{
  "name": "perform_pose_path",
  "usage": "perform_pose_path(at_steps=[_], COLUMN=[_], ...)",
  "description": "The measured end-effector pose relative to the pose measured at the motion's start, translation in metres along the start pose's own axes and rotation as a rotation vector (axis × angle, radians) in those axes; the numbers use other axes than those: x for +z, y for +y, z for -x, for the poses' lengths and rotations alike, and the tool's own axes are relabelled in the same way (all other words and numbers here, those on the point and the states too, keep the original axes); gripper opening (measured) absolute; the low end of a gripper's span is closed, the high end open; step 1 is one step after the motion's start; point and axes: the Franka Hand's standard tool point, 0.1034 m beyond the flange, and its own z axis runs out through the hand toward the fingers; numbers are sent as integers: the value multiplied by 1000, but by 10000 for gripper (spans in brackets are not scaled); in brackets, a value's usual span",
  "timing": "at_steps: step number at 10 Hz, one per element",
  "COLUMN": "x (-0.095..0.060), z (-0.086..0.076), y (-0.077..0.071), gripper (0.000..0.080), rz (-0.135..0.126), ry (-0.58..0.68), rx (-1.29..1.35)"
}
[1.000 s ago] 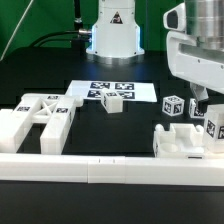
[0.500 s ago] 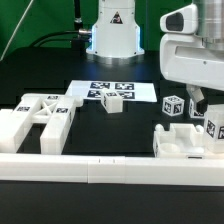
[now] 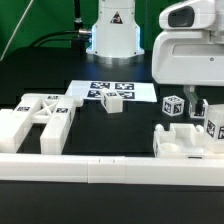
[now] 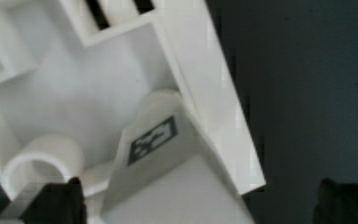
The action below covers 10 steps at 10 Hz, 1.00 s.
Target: Assemble chair
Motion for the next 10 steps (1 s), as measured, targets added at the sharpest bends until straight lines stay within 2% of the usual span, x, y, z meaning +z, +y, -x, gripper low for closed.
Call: perform_pose_path(at_steps=[2,5,7,9,10], x=[3,8,7,7,8], z=[0,2,2,2,2], y=[4,8,8,8,7], gripper=[649,620,285,286,286], rz=[1,3,2,2,0], ry=[12,24,24,24,27], rx=[-186,-287,-266,-246,-124])
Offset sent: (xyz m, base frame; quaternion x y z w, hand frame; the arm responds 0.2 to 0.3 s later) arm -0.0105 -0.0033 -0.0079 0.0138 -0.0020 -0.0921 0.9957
